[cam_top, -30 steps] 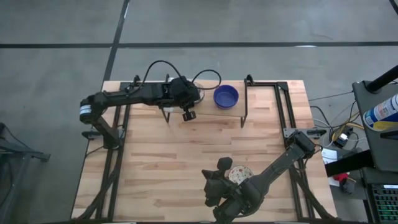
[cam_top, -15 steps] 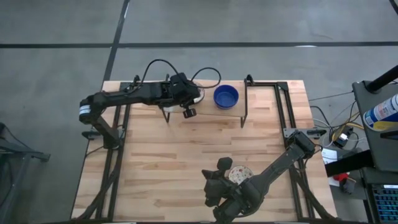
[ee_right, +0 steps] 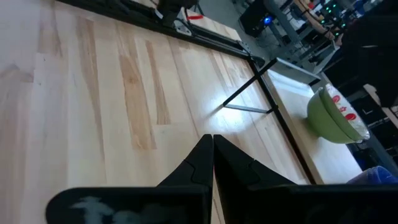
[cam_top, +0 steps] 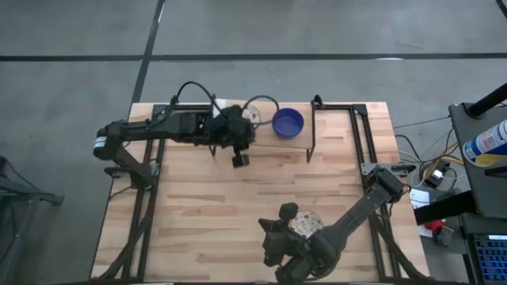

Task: Pick & Place Mini bowls
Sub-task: Stack the red patterned bowl on the red patterned bowl on the shelf

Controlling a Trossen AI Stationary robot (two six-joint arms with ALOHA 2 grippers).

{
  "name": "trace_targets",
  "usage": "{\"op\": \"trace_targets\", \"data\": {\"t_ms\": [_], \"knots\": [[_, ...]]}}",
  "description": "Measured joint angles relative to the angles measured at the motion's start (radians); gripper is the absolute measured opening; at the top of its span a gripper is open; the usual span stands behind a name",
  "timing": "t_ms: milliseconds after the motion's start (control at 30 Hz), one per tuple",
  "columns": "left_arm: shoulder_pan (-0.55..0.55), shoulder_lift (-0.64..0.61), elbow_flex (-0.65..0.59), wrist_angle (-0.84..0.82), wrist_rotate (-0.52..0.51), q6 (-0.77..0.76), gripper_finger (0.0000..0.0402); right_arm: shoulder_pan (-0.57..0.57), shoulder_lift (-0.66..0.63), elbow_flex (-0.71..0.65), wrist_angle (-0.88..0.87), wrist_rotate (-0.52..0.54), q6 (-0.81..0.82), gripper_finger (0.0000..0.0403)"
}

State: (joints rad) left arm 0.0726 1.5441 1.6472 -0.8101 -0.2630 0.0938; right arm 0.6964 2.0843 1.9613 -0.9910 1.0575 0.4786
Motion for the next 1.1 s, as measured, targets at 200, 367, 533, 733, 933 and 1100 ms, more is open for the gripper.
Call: {"op": "trace_targets", "data": {"t_ms": [200,367,533,733,933,1100], "knots": [[-0.102,-0.012,-0.016,0.005,0.011,-0.023,0.0071,0.034,-0.004,0.004,0.0,0.019,0.018,0.0008],[-0.201,-0.026,-0.076,0.049,0.038,-0.056,0.0071,0.056,-0.004,0.004,-0.001,0.015,0.044,0.0008],[-0.308,-0.054,-0.205,0.227,0.037,-0.118,0.0071,0.074,-0.004,0.0,-0.016,-0.044,0.102,0.0008],[-0.439,-0.126,-0.393,0.451,0.036,-0.168,0.0071,0.081,-0.004,-0.002,-0.106,-0.122,0.241,0.0008],[-0.568,-0.211,-0.601,0.719,0.034,-0.213,0.0071,0.077,-0.004,-0.003,-0.133,-0.269,0.28,0.0008],[-0.648,-0.268,-0.732,0.933,0.034,-0.216,0.0071,0.068,-0.006,-0.003,-0.136,-0.409,0.323,0.0009]]}}
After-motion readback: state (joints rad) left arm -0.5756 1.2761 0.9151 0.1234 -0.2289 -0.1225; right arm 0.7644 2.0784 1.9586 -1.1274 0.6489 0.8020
